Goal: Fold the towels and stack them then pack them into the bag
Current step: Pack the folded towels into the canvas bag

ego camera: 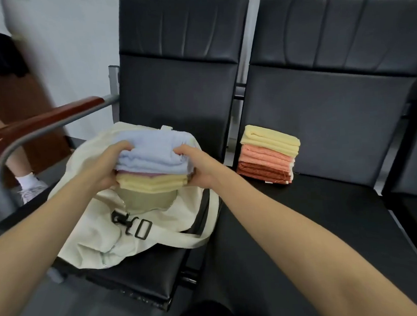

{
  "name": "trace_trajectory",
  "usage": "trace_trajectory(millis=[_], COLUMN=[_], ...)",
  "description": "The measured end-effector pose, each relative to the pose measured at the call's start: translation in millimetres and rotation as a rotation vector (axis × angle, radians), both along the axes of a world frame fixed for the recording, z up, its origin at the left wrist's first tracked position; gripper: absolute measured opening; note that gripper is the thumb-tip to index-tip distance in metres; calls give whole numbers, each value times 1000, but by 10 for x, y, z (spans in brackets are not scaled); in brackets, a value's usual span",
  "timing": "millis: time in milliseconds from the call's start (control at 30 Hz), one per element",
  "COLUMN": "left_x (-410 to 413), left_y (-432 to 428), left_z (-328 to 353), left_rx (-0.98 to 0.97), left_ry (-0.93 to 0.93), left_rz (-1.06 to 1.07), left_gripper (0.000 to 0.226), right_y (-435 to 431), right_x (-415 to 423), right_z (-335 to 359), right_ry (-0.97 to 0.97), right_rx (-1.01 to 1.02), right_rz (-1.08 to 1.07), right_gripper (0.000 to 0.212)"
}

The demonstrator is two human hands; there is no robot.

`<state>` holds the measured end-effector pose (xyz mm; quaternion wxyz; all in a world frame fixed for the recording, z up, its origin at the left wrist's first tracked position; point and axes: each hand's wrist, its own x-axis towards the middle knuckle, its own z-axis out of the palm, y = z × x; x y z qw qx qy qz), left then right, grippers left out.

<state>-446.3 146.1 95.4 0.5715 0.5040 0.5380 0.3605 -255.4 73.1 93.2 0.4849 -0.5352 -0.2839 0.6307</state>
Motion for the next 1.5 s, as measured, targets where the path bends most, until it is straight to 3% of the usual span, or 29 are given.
trace_trajectory(millis=[167, 333, 533, 633, 700, 800, 933, 1000, 1100, 1167, 1233, 1333, 1500], left_x=[-82, -29, 45, 10, 20, 8, -176, -203, -175, -210, -280, -369, -470], left_y=[289, 498, 706, 786, 780, 662, 389, 240, 187, 256, 345, 408, 328], left_z=[-319, -661, -786, -812, -823, -860, -1018, -1094, -1063, -996, -991, -1004, -706], left_rx=[14, 28, 136, 206, 258, 365, 541, 538, 408, 262, 161, 153, 437], left_ry=[14, 232, 281, 330, 393, 545, 845, 904, 825, 695, 589, 568, 428], left_rz=[87, 94, 115, 152, 157, 140, 198, 305, 510, 528, 483, 427, 586], left_gripper=[19, 27, 34, 49, 41, 35, 40, 51, 73, 88, 94, 81, 45], right_y=[182, 416, 760, 945, 1045, 1106, 1117, 1110, 1117, 1246, 1395, 1420, 1326], right_x=[-254, -417, -396, -456, -495, -491, -461, -483, -491, -448, -417, -427, -486], right_z=[-250, -618, -862, -928, -1007, -1098, -1092, -1094, -1135, -1308, -1484, -1529, -1342], right_ry=[92, 85, 60, 22, 10, -36, -116, -156, -122, -122, -179, -210, -188], right_rx=[-132, -245, -237, -234, -215, -213, -196, -176, -186, -219, -224, -229, -174], right_rz=[-9, -77, -119, -99, -102, -95, -47, -56, -130, -165, -162, -148, -168], right_gripper=[7, 15, 8, 10, 19, 54, 45, 66, 114, 138, 143, 141, 131])
